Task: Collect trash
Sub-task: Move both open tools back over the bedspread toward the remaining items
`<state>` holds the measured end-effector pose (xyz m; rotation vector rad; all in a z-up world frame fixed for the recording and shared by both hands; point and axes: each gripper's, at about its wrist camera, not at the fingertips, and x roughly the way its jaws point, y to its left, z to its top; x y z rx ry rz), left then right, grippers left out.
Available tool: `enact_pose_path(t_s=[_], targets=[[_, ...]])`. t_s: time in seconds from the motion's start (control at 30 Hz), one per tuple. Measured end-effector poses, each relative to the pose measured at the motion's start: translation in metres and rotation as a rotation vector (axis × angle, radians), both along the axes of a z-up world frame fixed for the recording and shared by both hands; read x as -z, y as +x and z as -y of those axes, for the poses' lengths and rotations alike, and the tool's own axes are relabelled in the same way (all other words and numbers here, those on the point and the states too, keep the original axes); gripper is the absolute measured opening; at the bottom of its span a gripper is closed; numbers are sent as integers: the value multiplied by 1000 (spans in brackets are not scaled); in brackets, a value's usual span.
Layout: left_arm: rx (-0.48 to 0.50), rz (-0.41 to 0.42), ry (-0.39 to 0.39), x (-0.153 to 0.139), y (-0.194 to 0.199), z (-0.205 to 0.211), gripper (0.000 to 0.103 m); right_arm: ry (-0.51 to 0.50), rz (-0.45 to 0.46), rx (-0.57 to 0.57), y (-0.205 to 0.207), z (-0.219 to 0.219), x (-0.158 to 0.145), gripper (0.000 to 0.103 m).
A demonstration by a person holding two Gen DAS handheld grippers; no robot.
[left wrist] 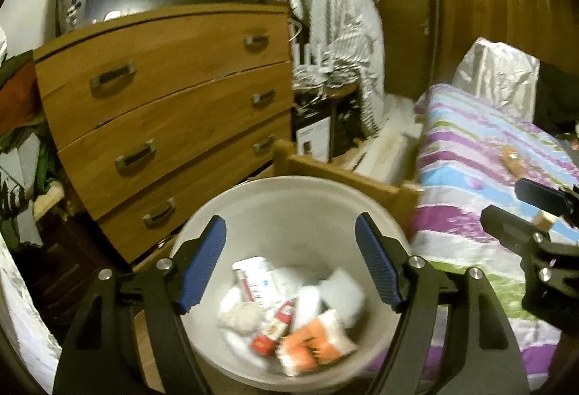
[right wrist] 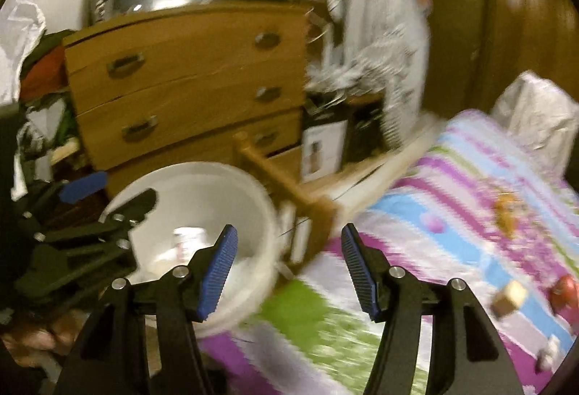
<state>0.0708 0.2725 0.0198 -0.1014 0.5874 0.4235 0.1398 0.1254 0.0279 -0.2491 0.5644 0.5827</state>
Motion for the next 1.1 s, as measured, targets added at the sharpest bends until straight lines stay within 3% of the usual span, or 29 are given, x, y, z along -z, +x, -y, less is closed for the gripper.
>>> enact_pose_path(t_s=[0.13,0.33,0.73,0.93,1.1], targets=[[61,19,3,-4,1,36,76,31,71,116,-14,60,5,69],[184,-12,15,4,13,99,76,72,92,298,-26,161,18,69],[432,-94,25,51,60,224,79,163,-30,631,-21,376,73,71],[553,-107,65,67,106,275,79,285,-124,683,12,463,94,70],[600,-117,30,77,156,301,79,286,-203,639,55,463,102,65]])
